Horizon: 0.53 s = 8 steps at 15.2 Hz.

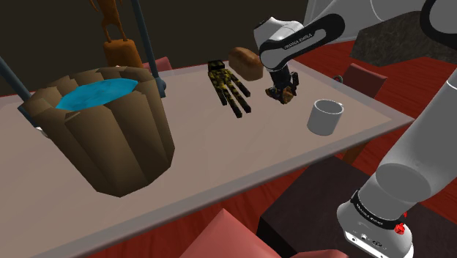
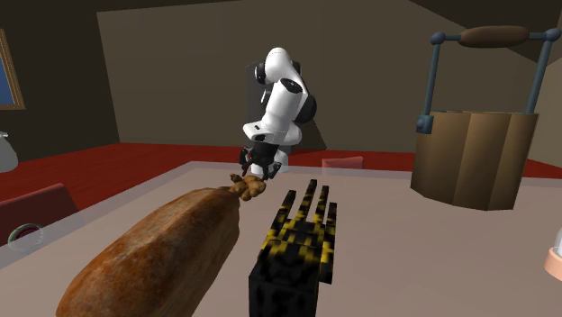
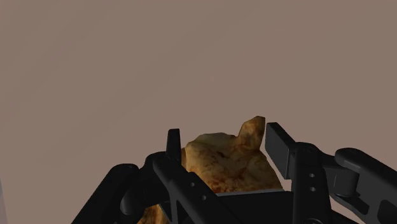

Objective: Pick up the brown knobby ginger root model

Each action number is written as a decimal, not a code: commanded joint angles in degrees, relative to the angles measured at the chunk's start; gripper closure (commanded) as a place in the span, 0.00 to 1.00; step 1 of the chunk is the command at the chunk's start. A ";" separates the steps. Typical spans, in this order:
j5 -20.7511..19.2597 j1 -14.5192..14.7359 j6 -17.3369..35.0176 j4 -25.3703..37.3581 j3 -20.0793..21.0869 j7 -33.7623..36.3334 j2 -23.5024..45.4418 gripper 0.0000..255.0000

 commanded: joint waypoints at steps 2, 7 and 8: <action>0.02 0.02 0.05 -0.04 0.02 0.00 0.04 1.00; 0.34 0.08 -2.73 1.76 0.08 -1.08 -1.12 1.00; 0.42 0.10 -3.41 2.23 0.10 -1.33 -1.38 1.00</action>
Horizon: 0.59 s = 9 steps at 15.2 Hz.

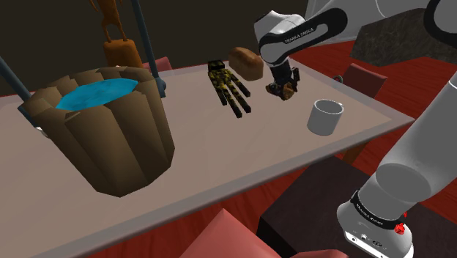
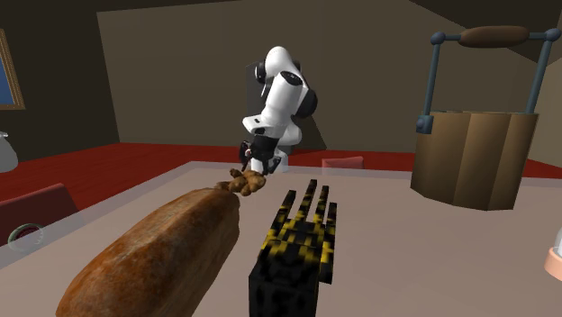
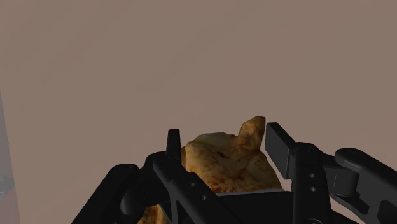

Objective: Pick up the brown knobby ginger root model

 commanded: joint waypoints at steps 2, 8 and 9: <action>0.21 0.05 -2.18 1.35 0.05 -0.83 -1.00 1.00; 0.52 0.16 -6.32 4.56 0.17 -2.28 -2.17 1.00; 0.56 0.18 -7.01 5.14 0.19 -2.52 -2.32 1.00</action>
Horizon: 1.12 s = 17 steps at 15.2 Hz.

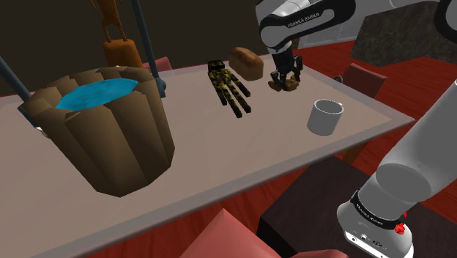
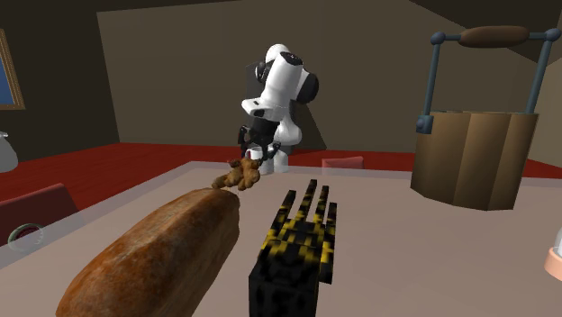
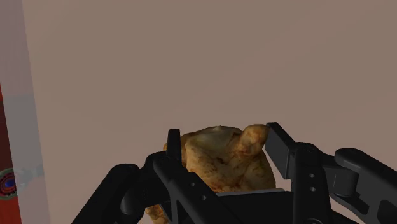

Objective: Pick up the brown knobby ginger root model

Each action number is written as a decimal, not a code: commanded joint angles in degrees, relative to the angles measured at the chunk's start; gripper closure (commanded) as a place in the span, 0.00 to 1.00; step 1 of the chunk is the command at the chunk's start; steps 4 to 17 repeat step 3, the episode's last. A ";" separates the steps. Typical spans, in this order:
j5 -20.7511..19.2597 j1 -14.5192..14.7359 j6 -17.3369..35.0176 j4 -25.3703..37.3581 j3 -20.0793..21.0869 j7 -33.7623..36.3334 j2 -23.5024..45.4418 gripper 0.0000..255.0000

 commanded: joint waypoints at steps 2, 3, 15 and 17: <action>0.08 0.07 -1.36 1.08 0.08 -0.40 -0.35 1.00; 0.08 0.07 -1.36 1.08 0.08 -0.40 -0.34 1.00; 0.08 0.07 -1.36 1.08 0.08 -0.40 -0.34 1.00; 0.08 0.07 -1.36 1.08 0.08 -0.40 -0.34 1.00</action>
